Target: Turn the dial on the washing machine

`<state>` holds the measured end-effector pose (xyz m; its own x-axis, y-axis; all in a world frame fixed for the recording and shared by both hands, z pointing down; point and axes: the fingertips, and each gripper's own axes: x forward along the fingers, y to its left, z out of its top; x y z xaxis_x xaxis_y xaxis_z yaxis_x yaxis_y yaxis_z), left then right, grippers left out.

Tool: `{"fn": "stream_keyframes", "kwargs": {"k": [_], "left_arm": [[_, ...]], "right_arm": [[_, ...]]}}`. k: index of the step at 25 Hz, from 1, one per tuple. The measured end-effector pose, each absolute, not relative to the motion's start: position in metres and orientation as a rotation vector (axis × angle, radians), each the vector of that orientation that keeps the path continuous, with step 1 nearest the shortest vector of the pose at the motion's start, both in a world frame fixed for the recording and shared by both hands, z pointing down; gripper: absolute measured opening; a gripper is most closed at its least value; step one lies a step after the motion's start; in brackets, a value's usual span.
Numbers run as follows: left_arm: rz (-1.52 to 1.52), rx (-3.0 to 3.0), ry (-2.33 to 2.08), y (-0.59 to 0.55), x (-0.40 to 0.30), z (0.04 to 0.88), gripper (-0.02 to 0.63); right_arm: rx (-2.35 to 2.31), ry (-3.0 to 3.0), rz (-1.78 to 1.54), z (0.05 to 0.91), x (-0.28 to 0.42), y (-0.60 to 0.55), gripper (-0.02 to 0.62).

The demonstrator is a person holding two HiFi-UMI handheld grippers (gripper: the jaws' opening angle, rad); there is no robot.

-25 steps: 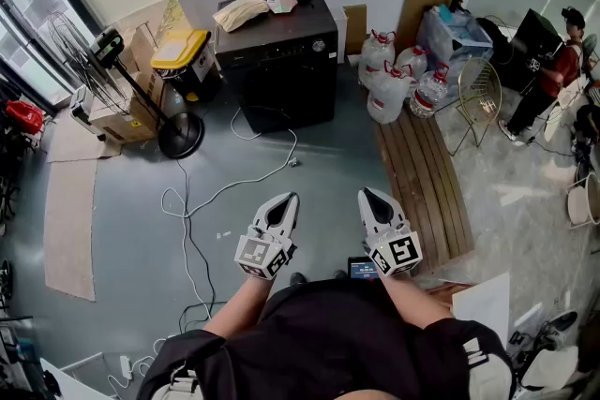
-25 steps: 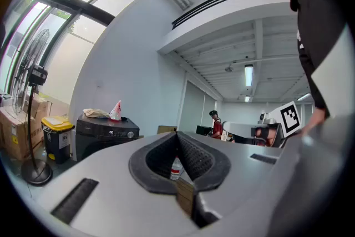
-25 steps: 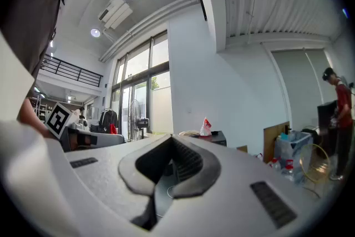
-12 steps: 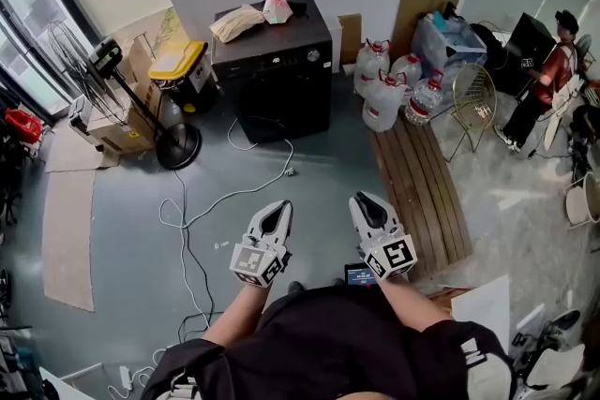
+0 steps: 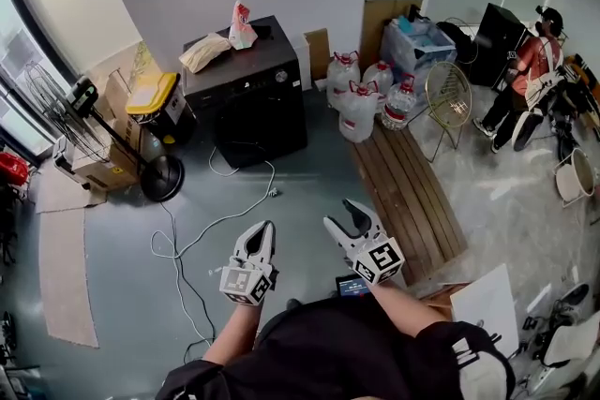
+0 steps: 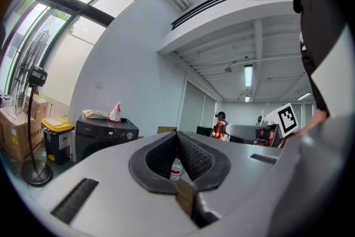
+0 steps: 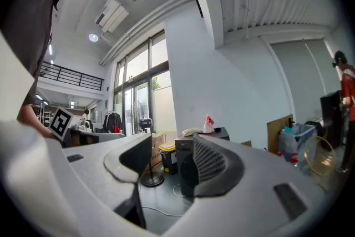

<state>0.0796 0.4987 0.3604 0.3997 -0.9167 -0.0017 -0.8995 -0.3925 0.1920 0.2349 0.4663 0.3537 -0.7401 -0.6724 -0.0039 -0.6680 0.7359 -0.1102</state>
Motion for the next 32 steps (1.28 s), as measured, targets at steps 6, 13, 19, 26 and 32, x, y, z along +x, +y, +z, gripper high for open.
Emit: {"fn": "stream_keyframes", "kwargs": {"k": [6,13,19,26,32], "left_arm": [[-0.153,2.49,-1.652,0.49,0.087,0.356,-0.006],[-0.134,2.477,-1.684,0.487,0.108,0.359,-0.006],[-0.141,2.453,-1.764,0.486,0.121,0.356,-0.006],[-0.126,2.412,-1.829,0.49,0.128,0.362,-0.006],[-0.124,2.381,-1.822,0.475,0.118,0.371,-0.006]], "right_arm": [[-1.18,2.868,-0.147,0.353,0.255,0.459,0.23],[-1.157,2.841,-0.176,0.356,0.28,0.453,0.23],[-1.187,2.817,-0.147,0.356,0.303,0.443,0.23],[-1.196,2.829,-0.127,0.364,0.315,0.434,0.23],[-1.17,2.861,-0.162,0.375,0.302,0.419,0.23]]}}
